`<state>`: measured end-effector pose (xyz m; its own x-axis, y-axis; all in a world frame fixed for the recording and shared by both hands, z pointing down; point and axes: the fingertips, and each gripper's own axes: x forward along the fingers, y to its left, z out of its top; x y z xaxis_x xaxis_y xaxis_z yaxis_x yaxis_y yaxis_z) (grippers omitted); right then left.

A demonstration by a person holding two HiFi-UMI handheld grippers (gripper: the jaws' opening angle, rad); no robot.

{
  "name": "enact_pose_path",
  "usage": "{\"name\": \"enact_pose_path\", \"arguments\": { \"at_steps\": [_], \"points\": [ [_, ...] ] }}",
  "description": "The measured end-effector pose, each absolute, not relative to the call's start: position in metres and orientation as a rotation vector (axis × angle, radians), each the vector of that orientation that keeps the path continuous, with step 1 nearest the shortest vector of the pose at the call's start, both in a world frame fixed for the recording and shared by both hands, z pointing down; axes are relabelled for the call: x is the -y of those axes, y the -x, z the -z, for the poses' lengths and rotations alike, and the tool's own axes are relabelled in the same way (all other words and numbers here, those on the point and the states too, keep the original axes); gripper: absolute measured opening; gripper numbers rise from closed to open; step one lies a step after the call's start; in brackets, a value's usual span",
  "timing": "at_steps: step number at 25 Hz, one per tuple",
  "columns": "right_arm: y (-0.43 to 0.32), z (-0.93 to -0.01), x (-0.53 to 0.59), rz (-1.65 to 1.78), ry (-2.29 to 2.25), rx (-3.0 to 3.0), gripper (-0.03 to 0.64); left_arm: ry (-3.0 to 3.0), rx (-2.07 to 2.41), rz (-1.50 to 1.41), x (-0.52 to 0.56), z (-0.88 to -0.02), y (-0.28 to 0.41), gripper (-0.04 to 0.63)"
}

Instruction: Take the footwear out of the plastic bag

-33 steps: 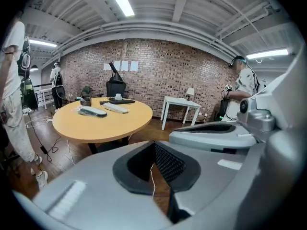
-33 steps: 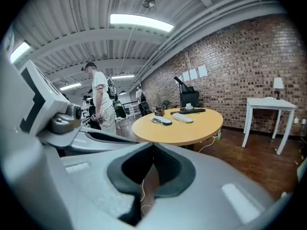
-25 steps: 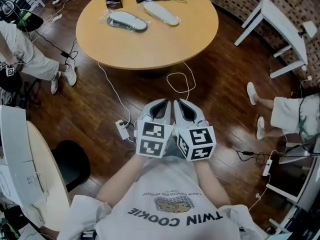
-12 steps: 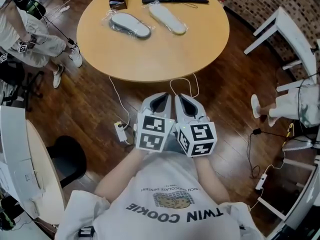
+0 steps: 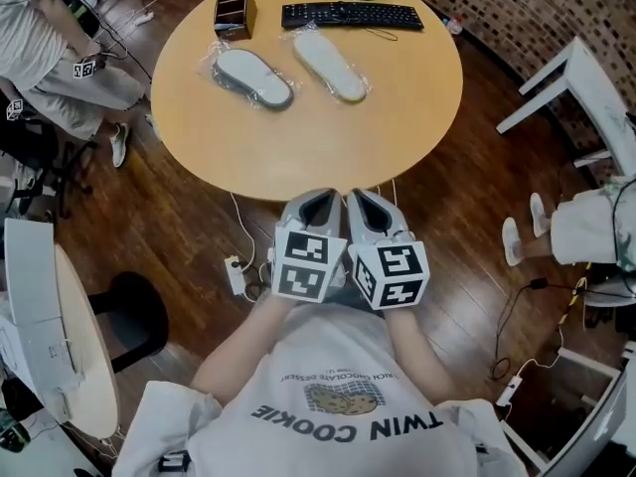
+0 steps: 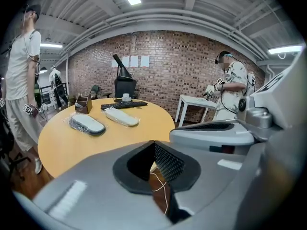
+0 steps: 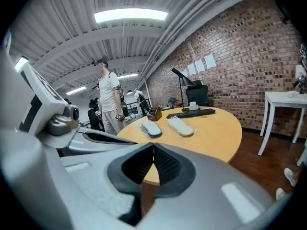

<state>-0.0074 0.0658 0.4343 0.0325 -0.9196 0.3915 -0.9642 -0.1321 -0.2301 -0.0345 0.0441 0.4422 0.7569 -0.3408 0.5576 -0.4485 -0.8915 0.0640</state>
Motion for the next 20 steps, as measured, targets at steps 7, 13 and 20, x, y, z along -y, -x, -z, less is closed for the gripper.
{"name": "enact_pose_path", "arguments": {
  "at_steps": [7,13,20],
  "points": [
    [-0.019,-0.441,-0.033,-0.702,-2.171,2.022,0.002,-2.764,0.649,-0.828,-0.01,-0.447,0.006,0.008],
    [-0.036,-0.445,-0.001,-0.709,-2.183,2.005,0.002,-2.782,0.597,-0.843,0.019,-0.451,-0.015,0.008],
    [-0.051,-0.446,0.057,-0.716,-2.212,1.955,0.002,-2.815,0.504,-0.886,0.078,-0.452,-0.03,0.008]
  ]
}}
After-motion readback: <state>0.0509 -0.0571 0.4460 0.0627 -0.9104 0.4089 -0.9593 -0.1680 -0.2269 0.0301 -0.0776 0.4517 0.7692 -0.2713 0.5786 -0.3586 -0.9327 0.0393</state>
